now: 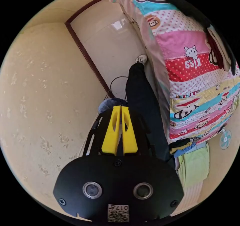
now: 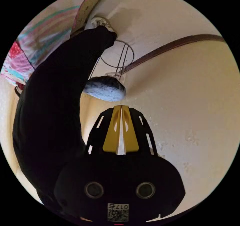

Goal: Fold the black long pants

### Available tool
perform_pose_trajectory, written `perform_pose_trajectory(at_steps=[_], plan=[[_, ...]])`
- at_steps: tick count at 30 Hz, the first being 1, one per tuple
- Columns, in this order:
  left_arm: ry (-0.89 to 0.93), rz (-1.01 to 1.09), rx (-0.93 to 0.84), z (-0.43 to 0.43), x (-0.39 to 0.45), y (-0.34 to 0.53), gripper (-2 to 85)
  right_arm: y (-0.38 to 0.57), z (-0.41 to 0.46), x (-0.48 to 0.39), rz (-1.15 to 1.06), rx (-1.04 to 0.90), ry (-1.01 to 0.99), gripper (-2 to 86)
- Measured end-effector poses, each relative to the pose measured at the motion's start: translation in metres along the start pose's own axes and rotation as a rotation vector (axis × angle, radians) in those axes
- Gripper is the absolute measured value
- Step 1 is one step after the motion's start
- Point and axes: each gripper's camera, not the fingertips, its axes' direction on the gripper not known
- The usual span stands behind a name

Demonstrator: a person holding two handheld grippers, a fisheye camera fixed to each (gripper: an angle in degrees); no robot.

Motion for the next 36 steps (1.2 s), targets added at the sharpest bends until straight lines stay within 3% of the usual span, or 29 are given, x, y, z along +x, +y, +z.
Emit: perform_pose_trajectory(at_steps=[3, 5, 8, 10, 15, 17, 19, 22, 28, 32, 36], plan=[[0.132, 0.009, -0.04, 0.036, -0.006, 0.015, -0.5, -0.025, -0.01, -0.079, -0.177, -0.081, 0.493, 0.5], [0.209, 0.012, -0.083, 0.06, -0.001, 0.018, -0.5, -0.032, -0.027, -0.148, -0.297, -0.051, 0.95, 0.5], [0.256, 0.083, -0.138, 0.079, 0.015, 0.011, -0.6, -0.012, -0.064, -0.238, -0.403, 0.176, 1.283, 0.5], [0.175, 0.192, -0.113, 0.065, 0.029, 0.002, -0.6, 0.02, -0.084, -0.295, -0.474, 0.375, 1.337, 0.5], [-0.071, 0.507, 0.155, -0.019, 0.077, -0.016, -0.5, 0.174, -0.09, -0.419, -0.754, 1.086, 1.228, 0.4], [-0.009, 0.601, 0.263, -0.054, 0.089, -0.015, -0.5, 0.258, -0.066, -0.445, -0.929, 1.425, 1.006, 0.4], [0.109, 0.704, 0.358, -0.091, 0.098, -0.01, -0.4, 0.303, -0.042, -0.452, -1.093, 1.566, 0.816, 0.4], [0.23, 0.834, 0.509, -0.157, 0.11, -0.002, 0.1, 0.342, -0.007, -0.46, -1.259, 1.609, 0.62, 0.4], [0.311, 0.931, 0.801, -0.307, 0.148, -0.009, 6.4, 0.378, 0.035, -0.442, -1.235, 1.57, 0.451, 0.4], [0.416, 0.89, 0.666, -0.355, 0.196, -0.086, 10.0, 0.399, 0.082, -0.421, -1.177, 1.573, 0.555, 0.3], [0.304, 0.695, 0.311, -0.306, 0.238, -0.167, 8.1, 0.409, 0.113, -0.407, -0.995, 1.576, 0.651, 0.3]])
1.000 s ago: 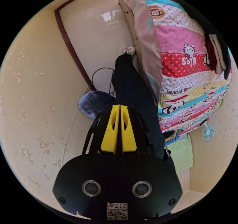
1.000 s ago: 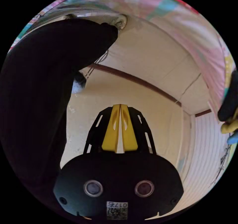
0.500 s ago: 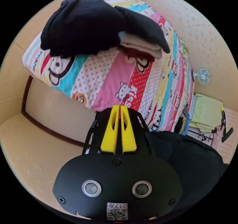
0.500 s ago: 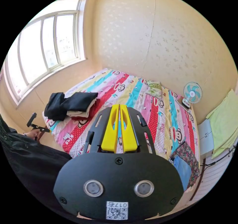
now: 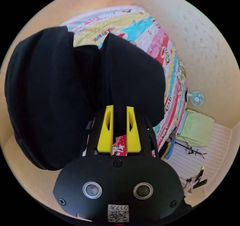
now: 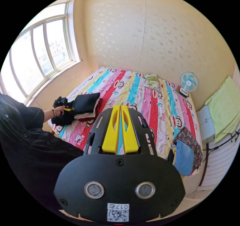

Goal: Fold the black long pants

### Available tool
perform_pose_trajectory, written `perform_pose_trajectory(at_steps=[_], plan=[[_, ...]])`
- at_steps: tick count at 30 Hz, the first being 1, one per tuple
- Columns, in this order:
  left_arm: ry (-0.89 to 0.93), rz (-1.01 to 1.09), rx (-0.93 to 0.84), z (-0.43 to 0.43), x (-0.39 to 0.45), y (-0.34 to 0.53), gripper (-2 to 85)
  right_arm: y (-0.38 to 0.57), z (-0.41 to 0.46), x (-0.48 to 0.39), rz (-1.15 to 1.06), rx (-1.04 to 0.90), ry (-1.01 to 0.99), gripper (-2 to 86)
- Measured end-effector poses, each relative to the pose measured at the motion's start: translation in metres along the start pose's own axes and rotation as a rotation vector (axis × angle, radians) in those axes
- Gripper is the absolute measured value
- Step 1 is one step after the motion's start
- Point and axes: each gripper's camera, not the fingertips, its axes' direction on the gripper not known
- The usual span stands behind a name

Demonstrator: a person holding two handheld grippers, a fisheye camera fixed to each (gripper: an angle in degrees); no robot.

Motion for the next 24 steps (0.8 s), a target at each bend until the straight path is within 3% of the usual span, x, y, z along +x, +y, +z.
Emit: perform_pose_trajectory(at_steps=[2, 4, 7, 10, 12, 14, 15, 16, 19, 22, 24], plan=[[-0.008, -0.013, 0.012, -0.002, 0.004, 0.006, 6.4, 0.016, -0.01, -0.006, 0.081, -0.045, 0.046, 0.3], [0.064, 0.223, 0.092, -0.023, 0.036, 0.027, 5.0, 0.029, -0.017, -0.01, 0.139, -0.06, 0.052, 0.3], [0.383, 0.577, 0.167, -0.07, 0.09, 0.086, 3.9, 0.047, -0.026, -0.015, 0.22, -0.071, 0.026, 0.3], [0.408, 0.976, 0.009, -0.07, 0.162, 0.164, 3.9, 0.052, -0.025, -0.025, 0.253, -0.09, -0.004, 0.3], [0.416, 1.264, -0.26, -0.037, 0.199, 0.229, 4.2, 0.049, -0.019, -0.033, 0.253, -0.107, -0.018, 0.4], [0.45, 1.352, -0.552, 0.001, 0.206, 0.261, 4.2, 0.039, -0.008, -0.045, 0.253, -0.126, -0.068, 0.3], [0.451, 1.319, -0.7, 0.026, 0.2, 0.271, 4.4, 0.036, -0.005, -0.048, 0.252, -0.129, -0.083, 0.3], [0.437, 1.282, -0.734, 0.035, 0.195, 0.273, 4.6, 0.029, 0.001, -0.054, 0.246, -0.139, -0.111, 0.3], [0.261, 1.036, -0.593, 0.045, 0.148, 0.256, 8.2, 0.014, 0.017, -0.074, 0.208, -0.188, -0.151, 0.3], [0.193, 0.639, -0.198, 0.0, 0.079, 0.213, 9.6, 0.003, 0.034, -0.097, 0.164, -0.247, -0.172, 0.4], [0.196, 0.331, 0.162, -0.052, 0.022, 0.195, 10.8, -0.004, 0.044, -0.11, 0.144, -0.274, -0.194, 0.4]])
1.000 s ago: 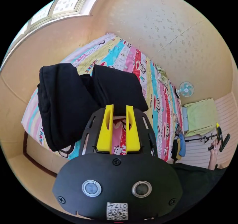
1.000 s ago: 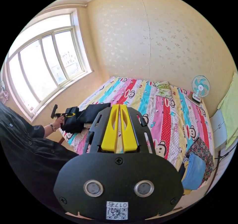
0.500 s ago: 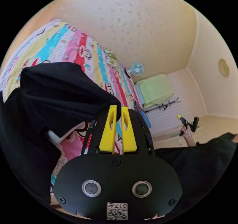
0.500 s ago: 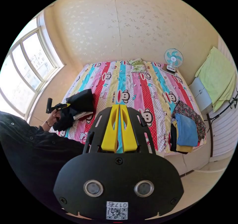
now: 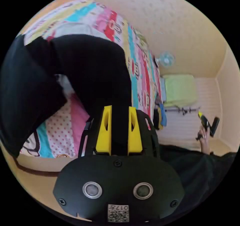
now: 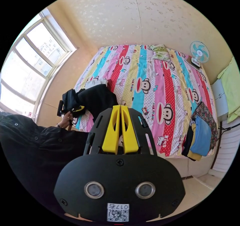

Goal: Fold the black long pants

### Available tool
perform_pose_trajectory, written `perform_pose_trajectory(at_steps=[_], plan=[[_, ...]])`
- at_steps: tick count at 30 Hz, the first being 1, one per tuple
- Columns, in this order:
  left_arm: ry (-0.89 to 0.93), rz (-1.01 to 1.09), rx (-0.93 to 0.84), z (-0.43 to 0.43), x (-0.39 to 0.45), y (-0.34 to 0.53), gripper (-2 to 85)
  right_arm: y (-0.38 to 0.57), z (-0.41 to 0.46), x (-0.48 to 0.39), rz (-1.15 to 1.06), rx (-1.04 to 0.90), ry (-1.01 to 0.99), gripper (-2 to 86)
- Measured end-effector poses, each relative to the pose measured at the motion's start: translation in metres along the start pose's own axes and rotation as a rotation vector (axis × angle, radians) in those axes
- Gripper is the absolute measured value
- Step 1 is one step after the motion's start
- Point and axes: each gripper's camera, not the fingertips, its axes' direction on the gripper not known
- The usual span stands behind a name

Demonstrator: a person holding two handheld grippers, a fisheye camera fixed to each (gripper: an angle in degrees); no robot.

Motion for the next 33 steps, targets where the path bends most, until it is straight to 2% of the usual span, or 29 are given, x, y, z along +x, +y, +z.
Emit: perform_pose_trajectory(at_steps=[2, 3, 7, 8, 10, 12, 13, 15, 16, 19, 21, 23, 24, 27, 33], plan=[[-0.052, -0.076, 0.166, -0.023, -0.017, -0.008, 11.6, -0.012, 0.012, -0.015, -0.02, -0.023, -0.037, 0.4], [-0.089, -0.09, 0.184, -0.023, -0.02, -0.02, 12.4, -0.015, 0.014, -0.018, -0.024, -0.026, -0.048, 0.4], [-0.215, -0.139, 0.14, 0.007, -0.015, -0.06, 13.1, -0.039, 0.03, -0.042, -0.052, -0.05, -0.119, 0.5], [-0.225, -0.18, 0.142, 0.015, -0.012, -0.067, 10.4, -0.046, 0.032, -0.049, -0.06, -0.052, -0.137, 0.7], [-0.151, -0.195, 0.148, 0.019, -0.001, -0.073, 6.4, -0.058, 0.032, -0.061, -0.08, -0.042, -0.181, 1.0], [0.051, 0.035, 0.183, 0.014, 0.047, -0.072, 4.8, -0.076, 0.031, -0.076, -0.106, -0.029, -0.25, 1.7], [0.085, 0.108, 0.169, 0.015, 0.064, -0.071, 4.8, -0.09, 0.032, -0.089, -0.134, -0.028, -0.281, 2.3], [0.138, 0.408, 0.088, 0.026, 0.141, -0.053, 5.0, -0.113, 0.037, -0.115, -0.183, -0.034, -0.287, 4.4], [0.147, 0.475, 0.067, 0.031, 0.159, -0.046, 5.0, -0.129, 0.043, -0.131, -0.211, -0.046, -0.266, 6.5], [0.248, 0.736, -0.128, 0.078, 0.224, -0.006, 4.9, -0.161, 0.064, -0.161, -0.24, -0.087, -0.231, 8.6], [0.317, 0.914, -0.551, 0.15, 0.253, 0.037, 3.2, -0.171, 0.077, -0.167, -0.235, -0.104, -0.254, 8.5], [0.329, 0.951, -0.843, 0.198, 0.252, 0.081, 4.2, -0.176, 0.105, -0.165, -0.204, -0.184, -0.272, 8.4], [0.259, 0.957, -0.896, 0.214, 0.242, 0.105, 4.8, -0.176, 0.113, -0.163, -0.195, -0.213, -0.27, 8.4], [0.178, 0.888, -0.905, 0.221, 0.199, 0.136, 5.2, -0.171, 0.155, -0.157, -0.174, -0.351, -0.247, 9.3], [0.272, 0.502, -0.826, 0.196, 0.088, 0.135, 5.2, -0.142, 0.246, -0.174, -0.327, -0.593, -0.096, 13.8]])
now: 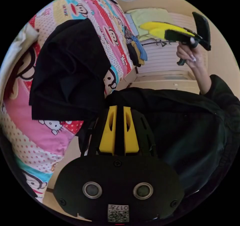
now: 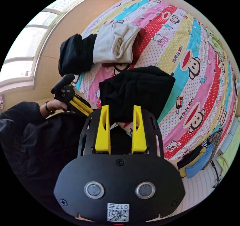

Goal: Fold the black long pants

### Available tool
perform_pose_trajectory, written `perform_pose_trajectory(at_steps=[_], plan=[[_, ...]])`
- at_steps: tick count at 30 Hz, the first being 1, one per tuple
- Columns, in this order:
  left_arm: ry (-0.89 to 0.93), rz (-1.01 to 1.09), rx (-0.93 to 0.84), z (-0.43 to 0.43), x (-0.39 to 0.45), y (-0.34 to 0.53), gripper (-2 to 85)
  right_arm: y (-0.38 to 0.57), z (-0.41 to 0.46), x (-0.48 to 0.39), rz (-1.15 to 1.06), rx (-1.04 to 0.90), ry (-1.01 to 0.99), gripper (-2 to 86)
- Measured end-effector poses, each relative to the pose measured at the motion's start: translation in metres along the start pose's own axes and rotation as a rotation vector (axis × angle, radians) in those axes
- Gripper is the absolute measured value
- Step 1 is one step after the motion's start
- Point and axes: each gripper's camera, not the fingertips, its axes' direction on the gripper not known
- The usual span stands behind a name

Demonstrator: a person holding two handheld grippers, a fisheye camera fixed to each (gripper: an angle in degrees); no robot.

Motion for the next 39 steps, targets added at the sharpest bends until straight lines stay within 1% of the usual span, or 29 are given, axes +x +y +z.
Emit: perform_pose_trajectory(at_steps=[3, 5, 9, 11, 12, 13, 15, 16, 17, 18, 20, 21, 22, 23, 24, 26, 27, 29, 31, 33, 35, 37, 39], plan=[[0.014, -0.107, 0.081, -0.002, -0.026, 0.03, 5.1, -0.008, 0.054, -0.014, -0.101, -0.106, 0.099, 16.6], [0.016, -0.149, 0.106, 0.005, -0.034, 0.041, 5.1, -0.012, 0.104, -0.014, -0.129, -0.261, 0.229, 19.5], [0.003, -0.204, 0.138, 0.037, -0.034, 0.041, 5.2, -0.006, 0.155, -0.008, -0.234, -0.335, 0.365, 19.5], [0.001, -0.219, 0.147, 0.056, -0.031, 0.033, 5.2, 0.0, 0.183, 0.002, -0.324, -0.372, 0.516, 16.8], [-0.001, -0.229, 0.151, 0.068, -0.029, 0.026, 5.2, 0.002, 0.186, 0.004, -0.347, -0.365, 0.546, 15.4], [-0.003, -0.234, 0.153, 0.074, -0.028, 0.022, 5.2, 0.007, 0.187, 0.007, -0.406, -0.354, 0.556, 12.5], [-0.017, -0.253, 0.159, 0.095, -0.023, 0.006, 5.2, 0.01, 0.174, 0.016, -0.399, -0.332, 0.509, 8.2], [-0.023, -0.257, 0.163, 0.099, -0.021, 0.001, 5.2, 0.014, 0.155, 0.025, -0.359, -0.288, 0.427, 5.6], [-0.044, -0.264, 0.182, 0.105, -0.014, -0.008, 5.3, 0.022, 0.129, 0.036, -0.294, -0.212, 0.347, 5.2], [-0.081, -0.271, 0.217, 0.107, -0.006, -0.016, 5.8, 0.027, 0.114, 0.042, -0.254, -0.165, 0.31, 4.9], [-0.153, -0.282, 0.293, 0.106, 0.008, -0.028, 7.1, 0.058, 0.043, 0.067, -0.126, 0.057, 0.091, 4.6], [-0.202, -0.298, 0.357, 0.104, 0.018, -0.036, 8.4, 0.069, 0.024, 0.074, -0.108, 0.124, 0.021, 4.6], [-0.22, -0.309, 0.39, 0.103, 0.022, -0.04, 9.2, 0.089, -0.011, 0.087, -0.084, 0.247, -0.122, 4.5], [-0.24, -0.331, 0.457, 0.101, 0.029, -0.049, 10.7, 0.108, -0.039, 0.1, -0.067, 0.333, -0.256, 4.4], [-0.243, -0.358, 0.526, 0.101, 0.034, -0.058, 12.1, 0.117, -0.051, 0.107, -0.062, 0.37, -0.316, 4.3], [-0.249, -0.416, 0.623, 0.106, 0.036, -0.072, 12.9, 0.151, -0.093, 0.125, -0.08, 0.514, -0.545, 4.2], [-0.27, -0.477, 0.667, 0.114, 0.034, -0.081, 13.4, 0.159, -0.102, 0.127, -0.087, 0.55, -0.599, 4.2], [-0.29, -0.594, 0.703, 0.128, 0.032, -0.093, 14.4, 0.191, -0.136, 0.128, -0.155, 0.676, -0.785, 4.0], [-0.319, -0.605, 0.812, 0.133, 0.049, -0.095, 15.8, 0.216, -0.165, 0.121, -0.25, 0.744, -0.866, 3.9], [-0.342, -0.527, 1.016, 0.127, 0.09, -0.086, 18.2, 0.243, -0.194, 0.109, -0.358, 0.791, -0.901, 3.8], [-0.365, -0.524, 1.139, 0.119, 0.118, -0.072, 21.1, 0.282, -0.23, 0.097, -0.471, 0.848, -0.936, 3.7], [-0.374, -0.447, 1.216, 0.113, 0.144, -0.058, 22.2, 0.311, -0.253, 0.092, -0.542, 0.894, -0.969, 3.6], [-0.444, -0.385, 1.259, 0.113, 0.182, -0.042, 22.1, 0.34, -0.275, 0.09, -0.585, 0.942, -1.011, 3.5]])
